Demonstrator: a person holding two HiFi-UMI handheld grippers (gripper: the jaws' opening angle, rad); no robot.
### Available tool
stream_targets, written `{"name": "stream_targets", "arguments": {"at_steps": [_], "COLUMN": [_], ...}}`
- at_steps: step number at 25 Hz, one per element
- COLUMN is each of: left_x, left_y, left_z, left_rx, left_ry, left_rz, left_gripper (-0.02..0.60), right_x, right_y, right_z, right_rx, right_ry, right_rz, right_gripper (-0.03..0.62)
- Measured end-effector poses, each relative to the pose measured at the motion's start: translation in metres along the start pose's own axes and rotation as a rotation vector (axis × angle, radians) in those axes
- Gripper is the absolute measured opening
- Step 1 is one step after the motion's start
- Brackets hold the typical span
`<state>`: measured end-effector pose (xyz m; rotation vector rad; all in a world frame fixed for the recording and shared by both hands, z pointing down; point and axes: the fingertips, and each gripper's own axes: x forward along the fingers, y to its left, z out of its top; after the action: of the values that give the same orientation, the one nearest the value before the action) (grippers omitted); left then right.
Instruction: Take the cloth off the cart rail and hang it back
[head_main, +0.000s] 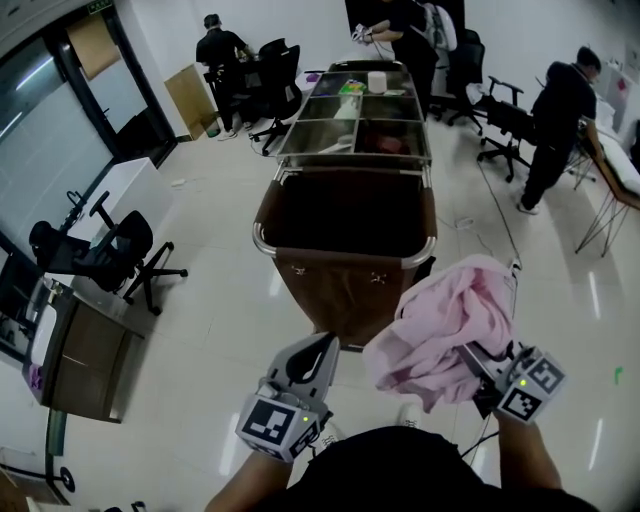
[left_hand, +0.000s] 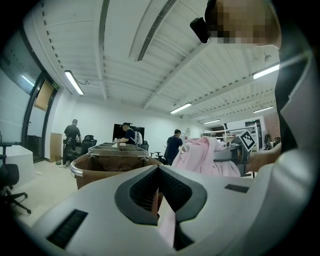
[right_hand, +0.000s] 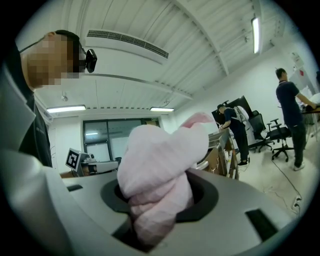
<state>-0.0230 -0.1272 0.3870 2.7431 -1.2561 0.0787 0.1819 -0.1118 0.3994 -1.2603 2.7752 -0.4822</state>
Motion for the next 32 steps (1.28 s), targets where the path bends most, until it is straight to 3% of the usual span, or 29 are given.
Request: {"name": "stream_targets", "arguments": {"at_steps": [14,21,32], "left_x": [-0.002,-0.004,-0.001], "left_y": [-0.025,-0.038,-0.036], "left_z": [-0.012,-0.008,-0.006], "left_rx": [0.019,0.027,0.027], "left_ry": [0.028,0.000,-0.006], "left_rz": [0.044,0.022,0.067], "left_gripper": [0.000,0.000,0.000], "right_x": [-0.016,-0.025,-0.028], "right_y": [-0.007,-0.008,-0.013], "right_z": [0.006,0.011,0.014], "right_rx": [-0.031,-0.039,-0.045], "right_ry": [0.026,0.013,0.012], "right_rz": [0.004,0.012,0.028], "right_gripper": [0.202,0.202,0.202]}}
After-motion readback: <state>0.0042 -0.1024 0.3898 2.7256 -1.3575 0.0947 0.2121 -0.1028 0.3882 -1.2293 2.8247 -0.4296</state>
